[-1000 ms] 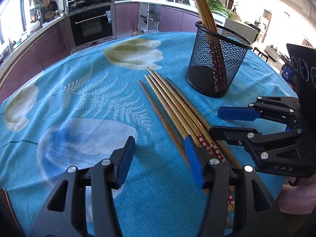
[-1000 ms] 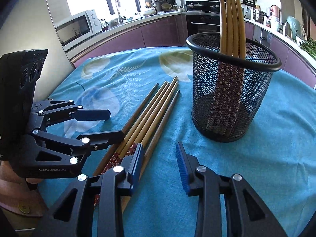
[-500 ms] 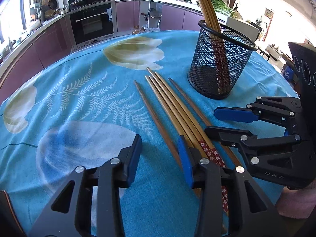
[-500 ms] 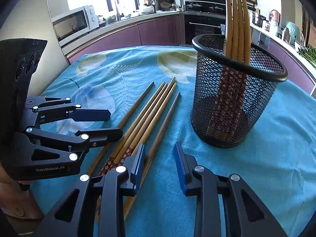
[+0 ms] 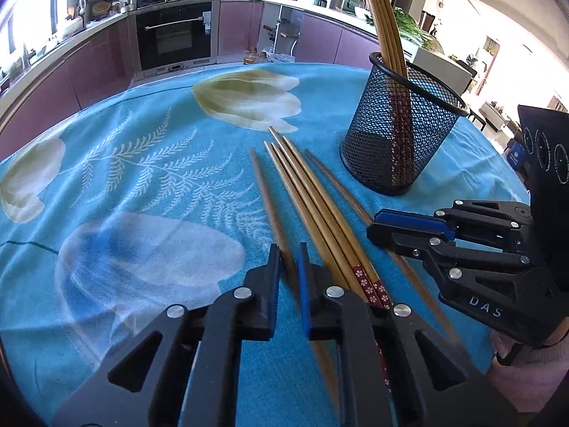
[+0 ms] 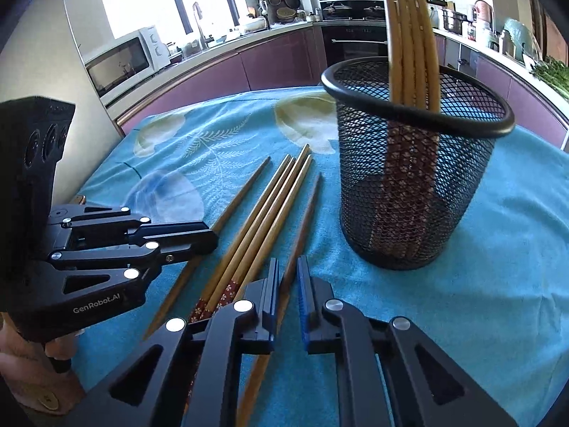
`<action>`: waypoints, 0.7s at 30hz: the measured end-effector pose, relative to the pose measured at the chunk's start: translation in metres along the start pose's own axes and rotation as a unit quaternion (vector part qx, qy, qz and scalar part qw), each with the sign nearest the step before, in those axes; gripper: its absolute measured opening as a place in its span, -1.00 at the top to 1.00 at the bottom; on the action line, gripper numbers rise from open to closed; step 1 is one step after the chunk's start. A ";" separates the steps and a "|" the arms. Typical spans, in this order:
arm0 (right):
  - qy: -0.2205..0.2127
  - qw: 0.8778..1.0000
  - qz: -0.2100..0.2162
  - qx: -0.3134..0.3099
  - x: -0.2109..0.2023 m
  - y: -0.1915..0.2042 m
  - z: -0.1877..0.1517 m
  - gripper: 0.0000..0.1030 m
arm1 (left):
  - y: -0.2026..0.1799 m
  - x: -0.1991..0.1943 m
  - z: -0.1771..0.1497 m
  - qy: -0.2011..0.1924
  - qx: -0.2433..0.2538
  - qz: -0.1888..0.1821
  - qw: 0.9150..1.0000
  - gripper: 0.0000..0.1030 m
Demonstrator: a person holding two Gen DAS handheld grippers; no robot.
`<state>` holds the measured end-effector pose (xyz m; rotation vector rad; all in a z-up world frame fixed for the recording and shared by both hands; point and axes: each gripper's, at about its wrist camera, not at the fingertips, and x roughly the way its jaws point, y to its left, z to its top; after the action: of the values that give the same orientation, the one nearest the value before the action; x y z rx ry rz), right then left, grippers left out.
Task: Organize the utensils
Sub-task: 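Close the left tool on a chopstick while the right tool grasps another, then lift both held chopsticks upright off the tablecloth toward the mesh cup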
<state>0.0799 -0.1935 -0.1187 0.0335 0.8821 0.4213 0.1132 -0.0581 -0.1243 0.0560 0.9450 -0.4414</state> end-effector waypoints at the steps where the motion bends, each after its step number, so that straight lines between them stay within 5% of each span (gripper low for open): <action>1: -0.003 1.000 -0.001 0.002 -0.002 -0.001 0.000 0.88 | 0.001 -0.002 -0.001 -0.002 -0.002 -0.001 1.000 0.84; 9: -0.028 0.999 0.032 -0.002 -0.024 0.001 0.002 0.89 | -0.003 -0.018 -0.006 -0.015 0.003 -0.021 1.000 0.85; 21: 0.012 0.999 0.030 -0.024 -0.006 0.008 0.001 0.86 | -0.003 0.000 -0.008 0.013 0.015 -0.023 1.000 0.77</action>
<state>0.0743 -0.1883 -0.1120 0.0111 0.8956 0.5001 0.1056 -0.0587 -0.1283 0.0667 0.9680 -0.4984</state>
